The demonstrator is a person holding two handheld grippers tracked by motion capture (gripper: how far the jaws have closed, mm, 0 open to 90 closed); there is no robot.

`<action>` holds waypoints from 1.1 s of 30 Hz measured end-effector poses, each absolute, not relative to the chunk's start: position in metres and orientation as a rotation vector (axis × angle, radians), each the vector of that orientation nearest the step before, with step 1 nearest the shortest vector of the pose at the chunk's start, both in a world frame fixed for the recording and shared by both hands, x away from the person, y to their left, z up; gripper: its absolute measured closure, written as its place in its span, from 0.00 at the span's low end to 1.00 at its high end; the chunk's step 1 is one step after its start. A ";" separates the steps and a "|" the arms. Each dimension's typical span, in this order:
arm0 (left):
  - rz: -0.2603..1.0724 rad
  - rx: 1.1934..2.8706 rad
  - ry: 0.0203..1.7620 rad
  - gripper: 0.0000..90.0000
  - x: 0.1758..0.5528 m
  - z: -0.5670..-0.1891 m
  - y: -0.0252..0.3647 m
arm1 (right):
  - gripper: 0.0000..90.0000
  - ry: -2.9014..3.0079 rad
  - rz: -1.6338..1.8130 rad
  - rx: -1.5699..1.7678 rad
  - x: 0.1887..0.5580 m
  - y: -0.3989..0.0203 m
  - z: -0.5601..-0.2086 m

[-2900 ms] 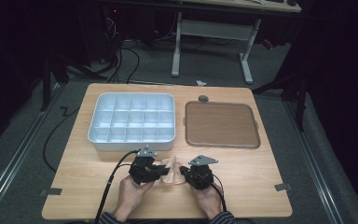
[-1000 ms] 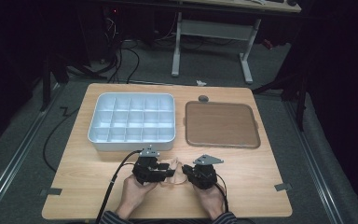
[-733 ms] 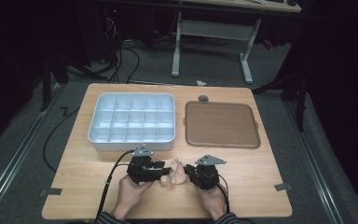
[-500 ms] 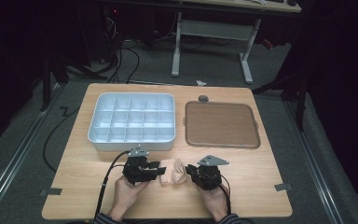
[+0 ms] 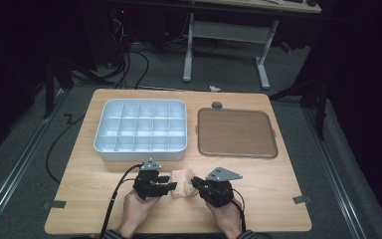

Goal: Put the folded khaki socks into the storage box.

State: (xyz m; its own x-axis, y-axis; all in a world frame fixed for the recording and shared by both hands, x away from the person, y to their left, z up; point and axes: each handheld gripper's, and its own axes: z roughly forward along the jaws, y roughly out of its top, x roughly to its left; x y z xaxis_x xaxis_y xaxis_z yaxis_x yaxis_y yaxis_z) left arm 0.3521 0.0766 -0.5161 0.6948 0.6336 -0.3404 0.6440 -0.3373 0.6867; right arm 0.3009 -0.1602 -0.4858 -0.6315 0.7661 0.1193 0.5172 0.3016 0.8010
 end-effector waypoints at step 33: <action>0.079 2.110 1.012 0.62 0.347 -0.523 0.065 | 0.90 2.335 1.054 1.188 0.314 -0.161 -0.525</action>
